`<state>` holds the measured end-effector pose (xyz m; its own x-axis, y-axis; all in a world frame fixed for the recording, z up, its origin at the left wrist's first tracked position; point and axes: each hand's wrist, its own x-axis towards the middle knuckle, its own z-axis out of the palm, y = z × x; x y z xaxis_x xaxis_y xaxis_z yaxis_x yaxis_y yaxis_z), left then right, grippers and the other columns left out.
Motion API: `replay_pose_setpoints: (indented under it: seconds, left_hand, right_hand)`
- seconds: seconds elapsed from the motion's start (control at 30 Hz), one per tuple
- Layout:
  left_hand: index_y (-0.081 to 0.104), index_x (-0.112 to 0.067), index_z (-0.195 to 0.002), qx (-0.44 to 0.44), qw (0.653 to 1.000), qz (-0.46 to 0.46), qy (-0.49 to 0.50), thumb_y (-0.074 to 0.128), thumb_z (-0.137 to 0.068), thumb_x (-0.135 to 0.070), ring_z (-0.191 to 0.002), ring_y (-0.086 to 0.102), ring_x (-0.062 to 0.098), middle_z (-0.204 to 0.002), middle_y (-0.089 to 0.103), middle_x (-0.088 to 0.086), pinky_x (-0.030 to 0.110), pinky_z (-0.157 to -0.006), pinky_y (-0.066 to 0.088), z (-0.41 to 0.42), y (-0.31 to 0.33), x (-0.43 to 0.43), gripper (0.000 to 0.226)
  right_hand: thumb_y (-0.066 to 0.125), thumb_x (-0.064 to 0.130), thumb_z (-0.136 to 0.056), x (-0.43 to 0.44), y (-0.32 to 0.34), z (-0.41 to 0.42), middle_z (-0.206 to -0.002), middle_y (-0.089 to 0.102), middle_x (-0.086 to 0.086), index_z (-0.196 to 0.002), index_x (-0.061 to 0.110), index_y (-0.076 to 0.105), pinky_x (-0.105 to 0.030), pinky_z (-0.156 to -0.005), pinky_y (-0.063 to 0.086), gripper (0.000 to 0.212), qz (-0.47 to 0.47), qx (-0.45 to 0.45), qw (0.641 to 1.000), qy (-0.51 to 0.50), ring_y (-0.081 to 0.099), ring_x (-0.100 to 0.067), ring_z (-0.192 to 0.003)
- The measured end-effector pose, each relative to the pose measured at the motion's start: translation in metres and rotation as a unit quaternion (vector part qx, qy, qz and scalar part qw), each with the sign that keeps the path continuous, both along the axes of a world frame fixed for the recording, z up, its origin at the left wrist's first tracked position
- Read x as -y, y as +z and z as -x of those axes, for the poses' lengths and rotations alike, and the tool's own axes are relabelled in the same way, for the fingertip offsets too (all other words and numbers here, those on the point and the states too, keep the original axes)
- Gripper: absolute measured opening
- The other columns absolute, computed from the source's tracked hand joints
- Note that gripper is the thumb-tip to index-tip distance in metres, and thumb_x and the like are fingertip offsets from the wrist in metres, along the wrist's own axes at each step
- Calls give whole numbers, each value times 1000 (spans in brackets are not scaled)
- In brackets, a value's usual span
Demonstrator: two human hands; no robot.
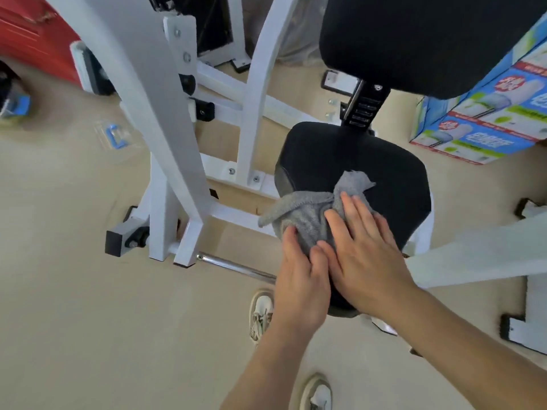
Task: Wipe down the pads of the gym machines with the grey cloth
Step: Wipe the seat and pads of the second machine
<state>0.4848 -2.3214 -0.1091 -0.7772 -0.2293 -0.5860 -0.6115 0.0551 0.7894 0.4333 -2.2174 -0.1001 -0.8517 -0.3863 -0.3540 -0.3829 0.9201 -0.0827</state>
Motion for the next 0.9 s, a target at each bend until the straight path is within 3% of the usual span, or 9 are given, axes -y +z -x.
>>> replay_pose_setpoints:
  seconds: [0.1, 0.17, 0.23, 0.37, 0.47, 0.57, 0.63, 0.73, 0.9]
  left_hand:
    - [36, -21, -141, 16, 995, -96, 32, 29, -102, -37, -119, 40, 3, -132, 43, -15, 24, -97, 28, 21, -13, 13, 43]
    - [54, -16, -120, -2, 996, -84, 29, 26, -103, -33, -119, 46, 12, -125, 51, -7, 32, -101, 33, 42, -34, 25, 37]
    - [58, -14, -112, -22, 996, -76, 43, 27, -99, -33, -122, 49, 27, -123, 57, 6, 41, -106, 36, 68, -51, 37, 38]
    - [61, -10, -117, -49, 976, -169, 124, 31, -85, -42, -108, 60, 31, -122, 61, 26, 46, -97, 47, 117, -76, 58, 54]
    - [63, -14, -108, -57, 952, -263, 147, 32, -98, -34, -99, 67, 25, -104, 71, 14, 42, -93, 53, 151, -102, 68, 39]
    - [68, -12, -91, -55, 939, -319, 117, 39, -97, -35, -73, 68, 23, -76, 72, 9, 34, -80, 55, 180, -120, 71, 38]
    - [67, -9, -80, -57, 935, -337, 95, 44, -96, -34, -59, 65, 23, -60, 69, 9, 32, -70, 54, 194, -126, 73, 37]
    - [65, -8, -81, -66, 936, -337, 79, 47, -95, -35, -59, 63, 24, -61, 67, 11, 32, -69, 54, 207, -137, 73, 35]
    - [64, -9, -82, -122, 949, -281, 74, 52, -93, -23, -60, 64, 21, -68, 67, 10, 29, -63, 55, 197, -136, 73, 21]
  right_hand:
    - [5, 56, -92, 19, -11, 32, -161, -12, -12, -150, 20, 3, -46, -120, 4, 68, -6, 82, 997, -4, -10, -24, -148]
    - [14, 57, -94, 35, -20, 61, -160, -17, -11, -150, 24, -5, -48, -119, 1, 68, -25, 100, 995, -4, -13, -25, -148]
    - [20, 58, -94, 53, -33, 91, -160, -15, -12, -150, 26, -5, -51, -118, 4, 70, -38, 89, 995, -2, -11, -27, -148]
    - [30, 69, -81, 81, -53, 152, -158, 12, -13, -145, 31, 9, -57, -109, 22, 77, -54, 67, 996, -14, 14, -34, -144]
    - [44, 67, -78, 97, -53, 184, -144, 34, -13, -142, 27, 21, -44, -102, 33, 79, -20, 95, 995, -34, 36, -34, -129]
    - [50, 45, -90, 106, -59, 203, -128, 50, 1, -139, 21, 38, -30, -89, 36, 55, 13, 144, 989, -25, 49, -23, -116]
    - [51, 43, -91, 105, -62, 211, -102, 64, 3, -113, 21, 60, -27, -72, 44, 33, 18, 158, 986, -49, 62, -18, -90]
    - [51, 38, -91, 104, -67, 212, -82, 68, -3, -83, 21, 63, -26, -57, 44, 22, 26, 142, 987, -68, 64, -18, -71]
    - [46, 25, -93, 100, -65, 188, -77, 62, -1, -80, 20, 59, -21, -50, 40, 20, 69, 83, 993, -51, 59, -14, -62]
